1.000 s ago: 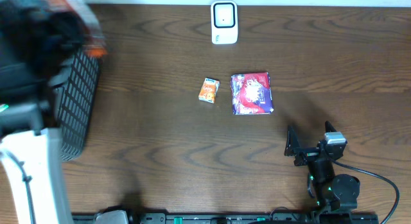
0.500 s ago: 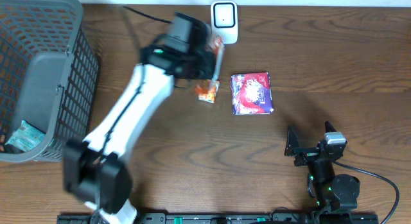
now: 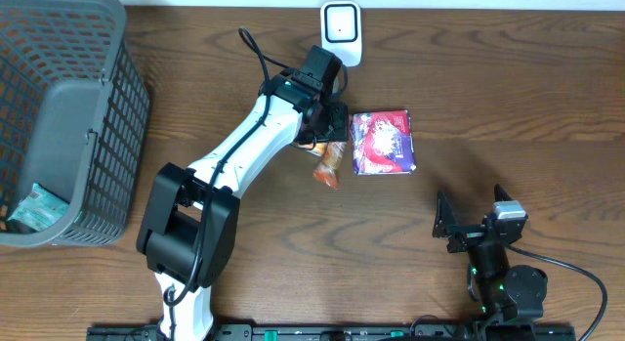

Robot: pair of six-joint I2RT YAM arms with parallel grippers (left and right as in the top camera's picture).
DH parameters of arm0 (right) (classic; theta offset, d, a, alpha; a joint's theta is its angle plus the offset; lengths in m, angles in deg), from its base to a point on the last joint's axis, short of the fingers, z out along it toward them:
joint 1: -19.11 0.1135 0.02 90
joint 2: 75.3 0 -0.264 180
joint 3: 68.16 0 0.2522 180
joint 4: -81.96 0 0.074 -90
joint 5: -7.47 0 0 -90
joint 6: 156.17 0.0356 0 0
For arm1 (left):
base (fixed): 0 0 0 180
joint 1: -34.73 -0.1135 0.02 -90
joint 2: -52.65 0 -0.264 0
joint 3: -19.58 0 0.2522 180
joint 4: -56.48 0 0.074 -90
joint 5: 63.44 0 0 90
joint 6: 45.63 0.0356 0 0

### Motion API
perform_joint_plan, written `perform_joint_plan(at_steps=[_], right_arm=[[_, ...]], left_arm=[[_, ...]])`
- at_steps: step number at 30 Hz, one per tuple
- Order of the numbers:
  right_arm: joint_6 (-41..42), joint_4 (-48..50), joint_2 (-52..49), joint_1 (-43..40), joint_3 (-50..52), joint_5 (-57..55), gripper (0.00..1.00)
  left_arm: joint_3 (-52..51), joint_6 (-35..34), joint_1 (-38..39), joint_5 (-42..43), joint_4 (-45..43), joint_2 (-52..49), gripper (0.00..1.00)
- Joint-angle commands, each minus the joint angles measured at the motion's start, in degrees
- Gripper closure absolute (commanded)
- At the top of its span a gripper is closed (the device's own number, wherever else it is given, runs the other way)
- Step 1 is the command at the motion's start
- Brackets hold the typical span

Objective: Scan the item barcode
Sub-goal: 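Carry the red Toffee bar out and drop it beside the bag, then reach the left gripper into the basket and grasp the mint-green wipes pack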

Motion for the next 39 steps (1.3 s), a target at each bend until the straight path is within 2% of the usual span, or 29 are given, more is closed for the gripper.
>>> perform_joint_plan(at_steps=[1,8,12,14,16,20,24,25,30,34,39], right_arm=[[-0.7,-0.2,0.1,0.0,0.1,0.0,0.01],[-0.8,-0.2,0.1,0.0,0.1,0.0,0.01],[-0.8,-0.2,0.1,0.0,0.1,0.0,0.01],[-0.8,-0.2,0.1,0.0,0.1,0.0,0.01],[-0.8,-0.2,0.1,0.0,0.1,0.0,0.01],[-0.8,-0.2,0.1,0.0,0.1,0.0,0.01],[-0.8,-0.2,0.1,0.0,0.1,-0.1,0.01],[-0.8,-0.2,0.1,0.0,0.1,0.0,0.01],[-0.8,-0.2,0.1,0.0,0.1,-0.1,0.01],[-0.7,-0.2,0.1,0.0,0.1,0.0,0.01],[-0.8,-0.2,0.1,0.0,0.1,0.0,0.01]], left_arm=[[0.2,-2.1,-0.3,-2.3,-0.7,0.3,0.42],[6.2,-2.0,-4.8,-2.3,-0.3,7.2,0.42],[8.1,-1.8,-11.2,-4.2,-0.7,15.5,0.42],[8.1,-1.8,-15.6,-8.1,-0.3,19.5,0.33],[8.1,-1.8,-21.1,-13.6,1.3,23.2,0.15],[8.1,-1.8,-33.0,-24.3,4.9,26.7,0.13],[7.9,-1.8,-45.3,-28.8,11.2,25.7,0.11],[7.9,-1.9,-48.2,-29.0,13.2,25.0,0.07],[5.7,-1.9,-60.6,-29.1,19.7,20.1,0.04],[3.2,-2.8,-64.8,-29.1,19.7,15.6,0.03],[0.4,-5.4,-65.4,-30.6,19.7,10.0,0.03]])
